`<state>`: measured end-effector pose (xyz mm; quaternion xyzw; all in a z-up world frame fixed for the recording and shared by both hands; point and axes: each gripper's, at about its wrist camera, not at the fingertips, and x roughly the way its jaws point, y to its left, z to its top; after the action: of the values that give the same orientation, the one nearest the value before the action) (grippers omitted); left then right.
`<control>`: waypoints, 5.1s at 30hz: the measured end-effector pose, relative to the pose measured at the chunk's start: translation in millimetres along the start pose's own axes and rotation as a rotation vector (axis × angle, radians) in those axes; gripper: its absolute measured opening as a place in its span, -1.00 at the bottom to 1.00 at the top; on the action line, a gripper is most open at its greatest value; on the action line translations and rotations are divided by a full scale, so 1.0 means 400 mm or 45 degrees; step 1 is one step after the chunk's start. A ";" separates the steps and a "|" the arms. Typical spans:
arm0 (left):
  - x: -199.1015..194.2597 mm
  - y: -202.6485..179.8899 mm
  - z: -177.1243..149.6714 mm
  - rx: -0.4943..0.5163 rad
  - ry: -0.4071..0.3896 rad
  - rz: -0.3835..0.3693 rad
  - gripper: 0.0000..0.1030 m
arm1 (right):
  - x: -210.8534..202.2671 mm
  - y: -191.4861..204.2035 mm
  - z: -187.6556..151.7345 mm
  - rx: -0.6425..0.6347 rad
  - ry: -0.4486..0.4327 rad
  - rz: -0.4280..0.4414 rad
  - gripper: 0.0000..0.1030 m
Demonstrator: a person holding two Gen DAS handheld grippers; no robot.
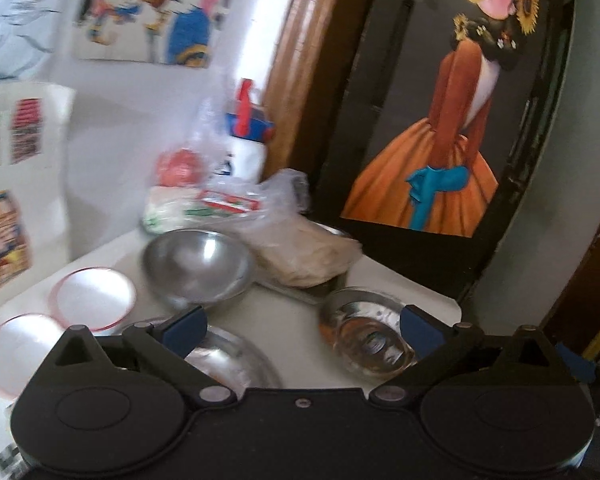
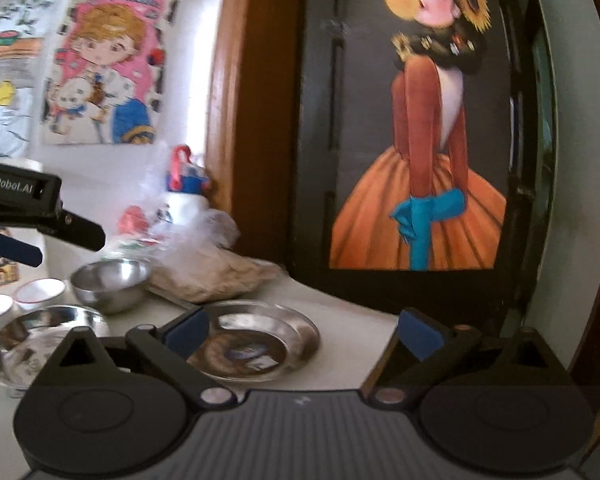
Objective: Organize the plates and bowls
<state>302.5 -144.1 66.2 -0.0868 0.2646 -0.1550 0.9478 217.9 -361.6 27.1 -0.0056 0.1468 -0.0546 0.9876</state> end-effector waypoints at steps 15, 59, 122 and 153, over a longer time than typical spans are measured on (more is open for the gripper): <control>0.329 -0.036 -0.009 0.050 0.233 0.001 0.98 | 0.229 -0.064 -0.081 0.126 0.205 0.084 0.76; 0.252 -0.086 -0.053 0.049 0.246 -0.114 -0.62 | 0.099 -0.059 -0.025 0.216 0.169 0.116 -0.43; -0.079 0.323 -0.108 -0.147 0.142 0.178 -0.58 | 0.046 0.388 0.003 -0.033 0.262 0.466 -0.41; -0.031 0.280 -0.123 -0.035 0.199 0.249 -0.54 | 0.083 0.406 -0.014 -0.090 0.354 0.401 -0.30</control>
<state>294.4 -38.9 2.9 -0.0614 0.3469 -0.0645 0.9337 265.0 -203.9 7.8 -0.0098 0.2827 0.1053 0.9533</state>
